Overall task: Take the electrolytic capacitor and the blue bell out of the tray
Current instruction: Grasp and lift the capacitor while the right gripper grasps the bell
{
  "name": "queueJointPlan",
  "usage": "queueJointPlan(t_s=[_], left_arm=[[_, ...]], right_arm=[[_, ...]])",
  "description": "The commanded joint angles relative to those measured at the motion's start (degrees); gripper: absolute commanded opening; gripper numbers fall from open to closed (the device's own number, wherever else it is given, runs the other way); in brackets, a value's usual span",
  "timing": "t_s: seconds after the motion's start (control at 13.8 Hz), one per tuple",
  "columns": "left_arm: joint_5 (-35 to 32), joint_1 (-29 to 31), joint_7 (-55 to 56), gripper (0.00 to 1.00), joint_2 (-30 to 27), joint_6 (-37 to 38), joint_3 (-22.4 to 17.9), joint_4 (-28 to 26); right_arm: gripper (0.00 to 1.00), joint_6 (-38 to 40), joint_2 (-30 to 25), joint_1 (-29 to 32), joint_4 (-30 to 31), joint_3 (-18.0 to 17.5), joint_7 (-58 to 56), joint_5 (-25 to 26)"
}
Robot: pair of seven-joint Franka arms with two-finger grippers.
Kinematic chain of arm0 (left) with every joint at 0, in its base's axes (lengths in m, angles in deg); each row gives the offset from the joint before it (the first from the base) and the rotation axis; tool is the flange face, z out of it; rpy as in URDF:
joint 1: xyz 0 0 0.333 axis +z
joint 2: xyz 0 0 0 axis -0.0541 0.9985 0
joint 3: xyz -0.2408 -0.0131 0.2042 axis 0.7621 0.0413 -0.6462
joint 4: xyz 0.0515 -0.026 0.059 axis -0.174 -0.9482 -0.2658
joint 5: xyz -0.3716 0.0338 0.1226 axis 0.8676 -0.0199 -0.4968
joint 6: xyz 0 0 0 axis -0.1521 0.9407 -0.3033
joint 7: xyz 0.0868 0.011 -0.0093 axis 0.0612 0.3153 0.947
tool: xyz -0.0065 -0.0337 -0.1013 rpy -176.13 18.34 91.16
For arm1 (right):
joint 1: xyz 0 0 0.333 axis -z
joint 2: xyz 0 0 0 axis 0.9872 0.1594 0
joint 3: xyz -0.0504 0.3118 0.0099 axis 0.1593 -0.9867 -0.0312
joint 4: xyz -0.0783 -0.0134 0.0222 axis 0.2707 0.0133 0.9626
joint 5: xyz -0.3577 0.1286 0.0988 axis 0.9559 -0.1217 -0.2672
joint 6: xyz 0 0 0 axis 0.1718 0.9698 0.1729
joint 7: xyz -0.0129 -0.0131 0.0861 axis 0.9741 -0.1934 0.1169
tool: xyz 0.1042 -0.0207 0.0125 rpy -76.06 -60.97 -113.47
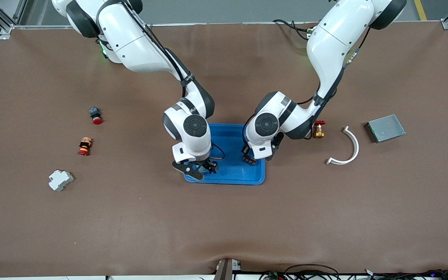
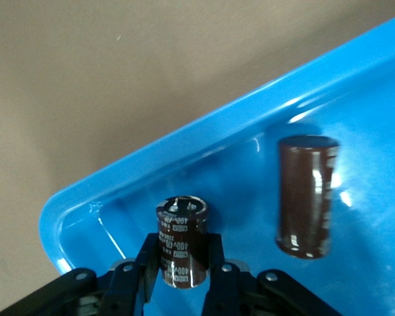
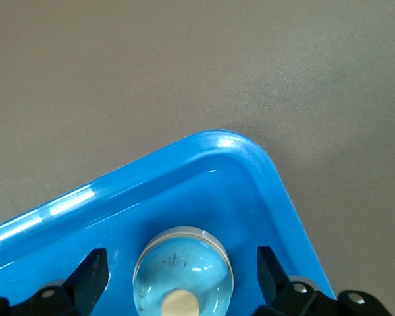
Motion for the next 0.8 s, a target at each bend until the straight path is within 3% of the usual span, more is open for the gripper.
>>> queueJointPlan(t_s=[0.0, 0.22, 0.29, 0.36, 0.43, 0.58, 0.72], left_arm=[[-2.35, 0.79, 0.98, 0.0, -5.69, 4.76, -0.15, 0.01], [-2.61, 3.94, -0.86, 0.0, -11.58, 9.69, -0.15, 0.28], [-2.61, 6.04, -3.57, 0.0, -13.43, 12.76, -0.06, 0.02], [-2.79, 8.41, -6.9, 0.0, -14.58, 16.53, -0.06, -0.16], [-2.96, 10.44, -11.02, 0.0, -15.2, 19.09, -0.06, -0.59], [-3.23, 16.58, -18.41, 0.0, -16.43, 21.13, -0.06, -2.95], [-3.58, 22.12, -27.81, 0.0, -19.06, 20.35, -0.06, -8.92]], right_arm=[[1.0, -0.07, 1.19, -0.85, -1.52, 0.53, 2.07, 1.51], [1.0, 0.02, 1.55, -1.12, -1.52, 0.53, 2.16, 1.51], [0.74, 0.02, 1.55, -1.12, -1.52, 0.53, 1.99, 1.51], [0.26, 0.02, 1.63, -1.12, -1.61, 0.53, 1.9, 1.59], [0.0, 0.02, 1.64, -1.2, -1.61, 0.44, 2.16, 1.42], [0.0, 0.02, 1.72, -1.2, -1.61, 0.44, 2.34, 1.07], [0.0, 0.28, 1.64, -1.12, -2.05, 0.35, 2.52, 0.98]])
